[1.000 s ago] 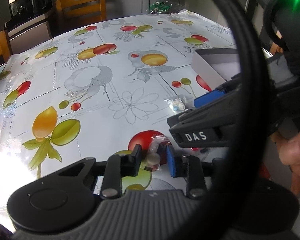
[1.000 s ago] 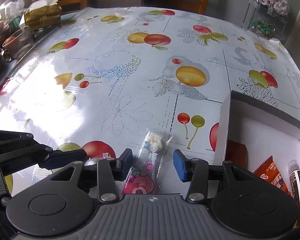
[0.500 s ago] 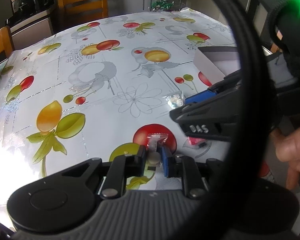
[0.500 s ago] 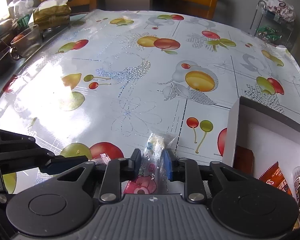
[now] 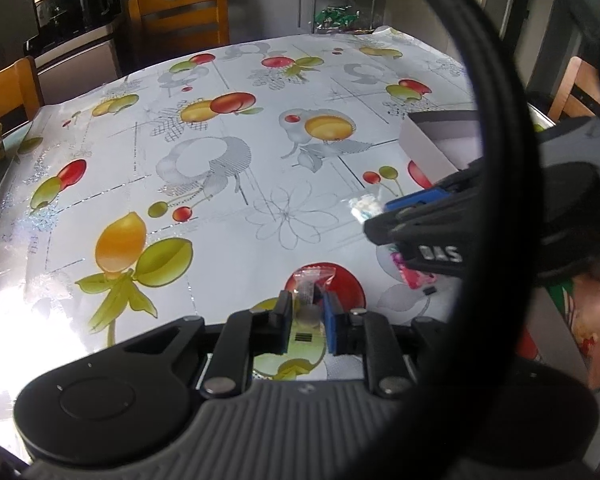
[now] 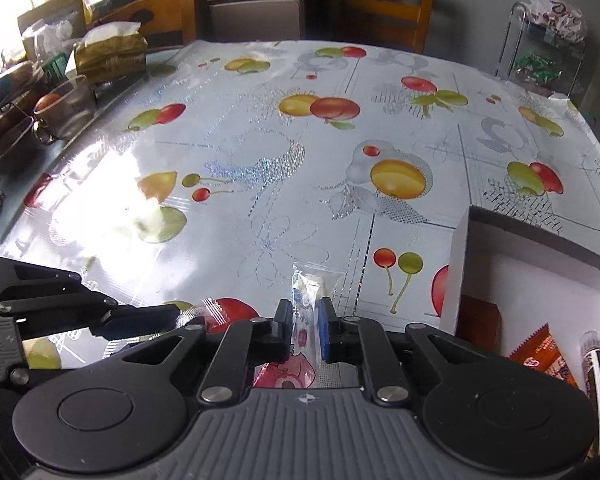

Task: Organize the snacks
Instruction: 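Carry the clear candy packet with both tools over the white box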

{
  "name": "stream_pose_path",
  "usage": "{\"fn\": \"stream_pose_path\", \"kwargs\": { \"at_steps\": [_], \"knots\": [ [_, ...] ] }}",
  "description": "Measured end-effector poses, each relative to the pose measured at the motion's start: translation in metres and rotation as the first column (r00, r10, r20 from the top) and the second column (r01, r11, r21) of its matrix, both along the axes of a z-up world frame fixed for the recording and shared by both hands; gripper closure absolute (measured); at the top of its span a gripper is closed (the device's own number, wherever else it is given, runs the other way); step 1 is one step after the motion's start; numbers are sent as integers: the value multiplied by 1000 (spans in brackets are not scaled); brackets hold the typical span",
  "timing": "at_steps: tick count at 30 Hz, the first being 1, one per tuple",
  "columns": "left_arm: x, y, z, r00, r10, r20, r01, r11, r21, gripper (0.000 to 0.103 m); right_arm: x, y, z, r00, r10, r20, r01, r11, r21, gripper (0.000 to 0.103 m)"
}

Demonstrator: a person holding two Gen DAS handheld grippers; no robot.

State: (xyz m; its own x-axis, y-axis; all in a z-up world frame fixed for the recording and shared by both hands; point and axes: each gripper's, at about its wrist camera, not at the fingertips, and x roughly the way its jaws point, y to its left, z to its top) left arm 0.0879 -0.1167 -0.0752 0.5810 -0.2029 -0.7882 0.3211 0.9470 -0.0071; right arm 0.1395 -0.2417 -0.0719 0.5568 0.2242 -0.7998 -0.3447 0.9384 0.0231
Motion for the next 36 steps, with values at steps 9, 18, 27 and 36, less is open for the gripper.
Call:
{"fn": "stream_pose_path", "kwargs": {
  "at_steps": [9, 18, 27, 36],
  "knots": [
    [-1, 0, 17, 1000, 16, 17, -16, 1000, 4, 90, -19, -8, 24, 999, 3, 53, -3, 1000, 8, 88],
    [-8, -11, 34, 1000, -2, 26, 2, 1000, 18, 90, -35, -19, 46, 994, -26, 105, 22, 999, 32, 88],
    [-13, -32, 51, 998, -47, 46, 47, 999, 4, 90, -52, -37, 63, 986, -74, 152, 68, 997, 41, 88],
    [-15, -53, 67, 994, -83, 66, 85, 996, -31, 90, -65, -58, 75, 974, -135, 184, 127, 990, 54, 88]
  ]
}}
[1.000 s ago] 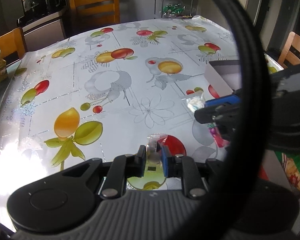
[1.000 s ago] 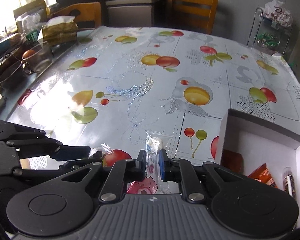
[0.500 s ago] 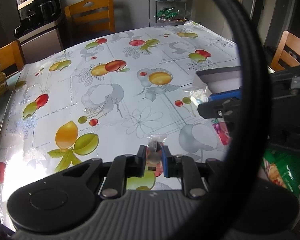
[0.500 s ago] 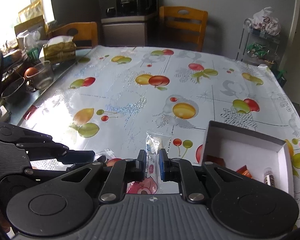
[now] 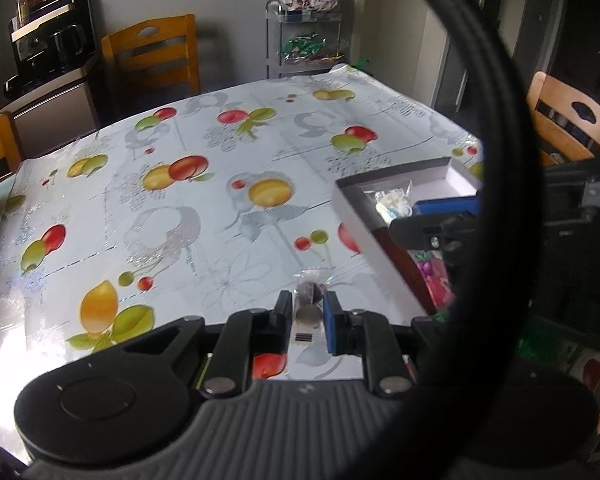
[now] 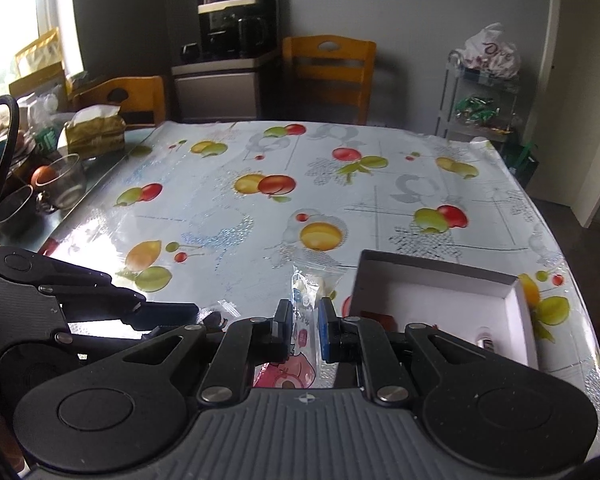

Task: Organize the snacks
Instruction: 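Carry the clear candy packet with both tools over the white box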

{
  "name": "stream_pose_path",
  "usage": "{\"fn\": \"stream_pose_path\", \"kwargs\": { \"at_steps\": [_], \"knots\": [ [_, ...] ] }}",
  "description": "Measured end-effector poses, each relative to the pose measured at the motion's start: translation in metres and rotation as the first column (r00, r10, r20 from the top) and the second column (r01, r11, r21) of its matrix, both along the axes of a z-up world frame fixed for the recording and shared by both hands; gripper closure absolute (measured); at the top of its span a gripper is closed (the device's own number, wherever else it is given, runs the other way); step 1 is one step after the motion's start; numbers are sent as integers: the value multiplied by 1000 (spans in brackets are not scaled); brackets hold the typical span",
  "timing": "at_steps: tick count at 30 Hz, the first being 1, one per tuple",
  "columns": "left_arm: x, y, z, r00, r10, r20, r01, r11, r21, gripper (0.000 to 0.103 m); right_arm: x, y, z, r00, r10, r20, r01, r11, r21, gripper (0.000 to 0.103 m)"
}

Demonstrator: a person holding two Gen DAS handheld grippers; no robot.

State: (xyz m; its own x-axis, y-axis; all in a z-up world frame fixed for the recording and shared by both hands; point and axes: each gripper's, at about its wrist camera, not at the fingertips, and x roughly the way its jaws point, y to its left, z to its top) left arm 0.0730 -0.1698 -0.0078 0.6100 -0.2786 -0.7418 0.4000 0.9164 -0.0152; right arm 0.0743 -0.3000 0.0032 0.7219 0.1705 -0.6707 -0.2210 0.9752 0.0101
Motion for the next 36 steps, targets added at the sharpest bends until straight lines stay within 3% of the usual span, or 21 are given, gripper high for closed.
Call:
{"fn": "stream_pose_path", "kwargs": {
  "at_steps": [36],
  "knots": [
    [-3, -75, 32, 984, -170, 51, 173, 984, -43, 90, -28, -76, 18, 980, -188, 61, 187, 982, 12, 88]
  ]
}}
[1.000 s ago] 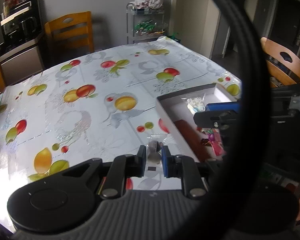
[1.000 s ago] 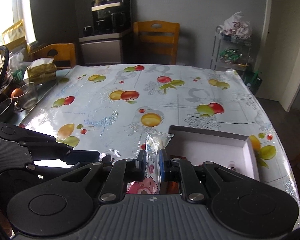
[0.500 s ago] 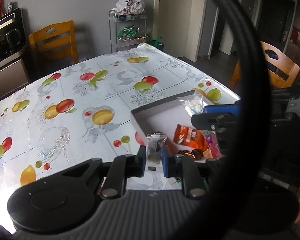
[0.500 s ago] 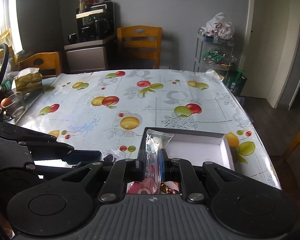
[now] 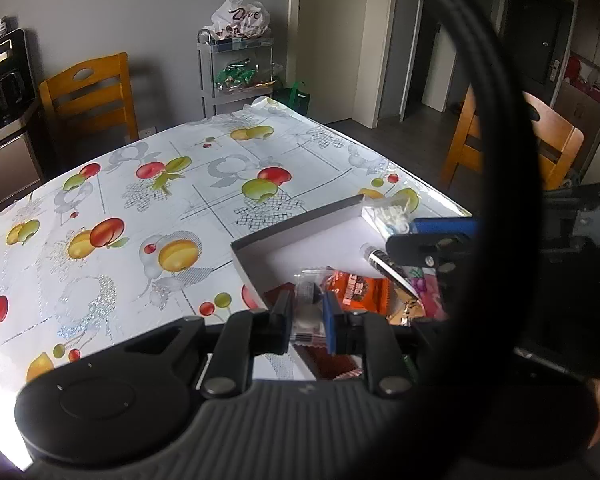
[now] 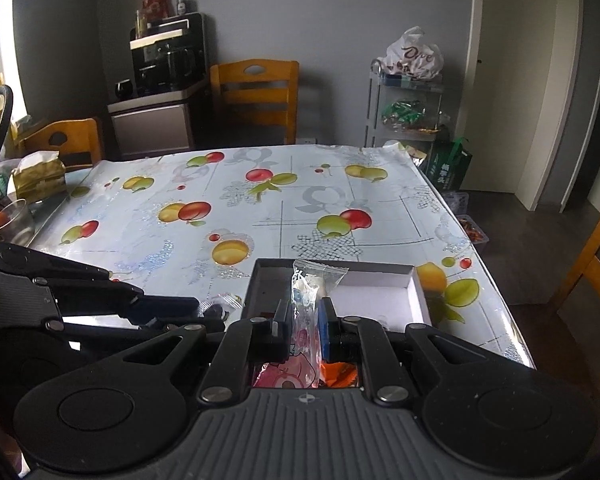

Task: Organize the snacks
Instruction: 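Carry the clear candy packet with both tools over the white box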

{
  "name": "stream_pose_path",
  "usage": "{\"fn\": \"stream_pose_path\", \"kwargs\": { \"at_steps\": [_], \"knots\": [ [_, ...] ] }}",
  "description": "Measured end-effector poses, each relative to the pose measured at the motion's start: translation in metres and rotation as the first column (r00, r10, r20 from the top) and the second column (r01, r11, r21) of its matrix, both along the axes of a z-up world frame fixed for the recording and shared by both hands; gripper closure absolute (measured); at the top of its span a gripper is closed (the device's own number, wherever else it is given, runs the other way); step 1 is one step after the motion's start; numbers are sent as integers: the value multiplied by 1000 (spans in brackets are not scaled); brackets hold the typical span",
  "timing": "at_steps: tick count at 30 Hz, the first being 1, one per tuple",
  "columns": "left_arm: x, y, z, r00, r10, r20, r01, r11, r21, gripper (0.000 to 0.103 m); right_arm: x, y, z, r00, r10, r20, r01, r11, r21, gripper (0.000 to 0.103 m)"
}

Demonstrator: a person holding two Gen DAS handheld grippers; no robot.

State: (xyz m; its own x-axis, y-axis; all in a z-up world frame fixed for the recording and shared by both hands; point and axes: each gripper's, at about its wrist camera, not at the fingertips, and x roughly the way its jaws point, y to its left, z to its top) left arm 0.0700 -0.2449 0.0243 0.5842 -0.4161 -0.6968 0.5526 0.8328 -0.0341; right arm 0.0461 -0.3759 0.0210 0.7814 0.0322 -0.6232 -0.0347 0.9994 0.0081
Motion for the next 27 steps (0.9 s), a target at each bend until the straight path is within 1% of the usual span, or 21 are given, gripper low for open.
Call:
{"fn": "stream_pose_path", "kwargs": {
  "at_steps": [9, 18, 27],
  "knots": [
    [3, -16, 0, 1000, -24, -11, 24, 1000, -5, 90, -4, -17, -6, 999, -33, -16, 33, 999, -5, 87],
    [8, -38, -10, 998, -44, -32, 45, 999, 2, 90, -5, -36, -14, 998, -53, -43, 53, 999, -6, 87],
    [19, -50, -20, 998, -39, -53, 40, 999, 16, 90, 5, -47, -24, 997, -42, -65, 42, 999, -3, 87]
  ]
}}
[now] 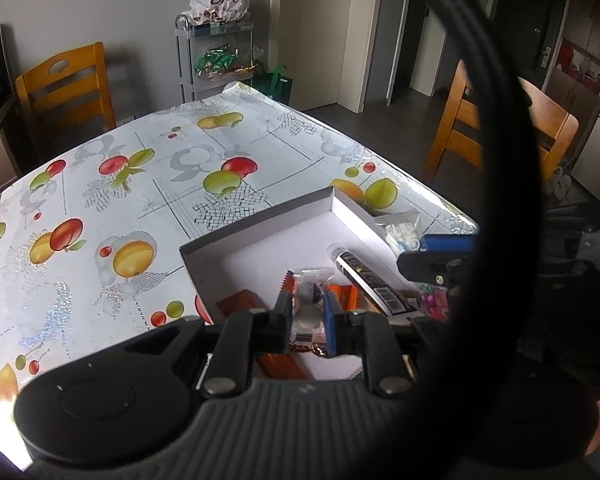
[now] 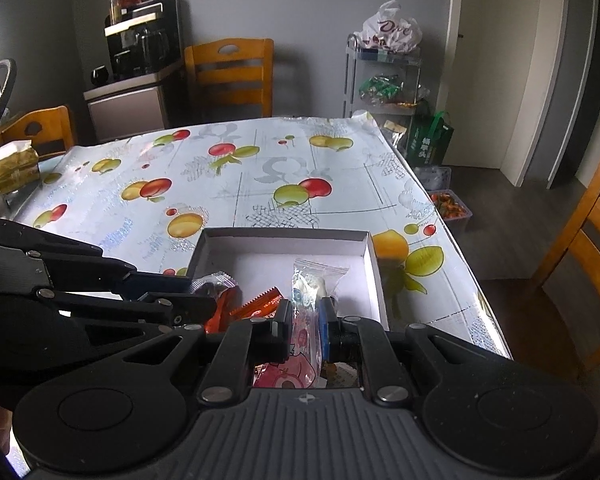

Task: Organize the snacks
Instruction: 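Carry the clear candy packet with both tools over the white box, then lower the candy packet into the box and open both tools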

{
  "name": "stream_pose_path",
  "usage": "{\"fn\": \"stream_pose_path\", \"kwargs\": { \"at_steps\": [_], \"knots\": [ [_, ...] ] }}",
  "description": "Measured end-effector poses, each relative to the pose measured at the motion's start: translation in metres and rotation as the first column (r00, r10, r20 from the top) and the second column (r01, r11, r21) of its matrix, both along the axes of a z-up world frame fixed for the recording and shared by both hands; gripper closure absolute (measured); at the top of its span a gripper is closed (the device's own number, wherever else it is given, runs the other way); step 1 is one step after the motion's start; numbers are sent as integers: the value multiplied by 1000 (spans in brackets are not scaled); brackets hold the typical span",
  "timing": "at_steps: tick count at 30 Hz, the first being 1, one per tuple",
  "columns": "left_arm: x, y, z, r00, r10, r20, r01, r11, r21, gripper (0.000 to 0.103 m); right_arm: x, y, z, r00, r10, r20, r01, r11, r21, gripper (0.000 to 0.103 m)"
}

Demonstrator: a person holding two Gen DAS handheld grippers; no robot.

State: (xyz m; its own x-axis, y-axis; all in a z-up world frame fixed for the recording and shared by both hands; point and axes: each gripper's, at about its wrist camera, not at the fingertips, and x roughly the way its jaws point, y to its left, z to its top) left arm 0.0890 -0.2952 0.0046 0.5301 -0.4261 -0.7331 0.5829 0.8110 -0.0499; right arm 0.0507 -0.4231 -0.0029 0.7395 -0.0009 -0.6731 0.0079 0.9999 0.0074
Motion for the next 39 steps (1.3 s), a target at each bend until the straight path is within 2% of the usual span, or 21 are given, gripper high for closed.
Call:
{"fn": "stream_pose_path", "kwargs": {
  "at_steps": [17, 39],
  "knots": [
    [21, -16, -24, 998, 25, -54, -23, 999, 30, 90, 26, -8, -21, 997, 48, -64, -48, 999, 1, 87],
    [37, -24, -54, 991, 26, -129, -18, 998, 62, 90, 34, -7, -36, 990, 74, -118, -76, 997, -11, 86]
  ]
}}
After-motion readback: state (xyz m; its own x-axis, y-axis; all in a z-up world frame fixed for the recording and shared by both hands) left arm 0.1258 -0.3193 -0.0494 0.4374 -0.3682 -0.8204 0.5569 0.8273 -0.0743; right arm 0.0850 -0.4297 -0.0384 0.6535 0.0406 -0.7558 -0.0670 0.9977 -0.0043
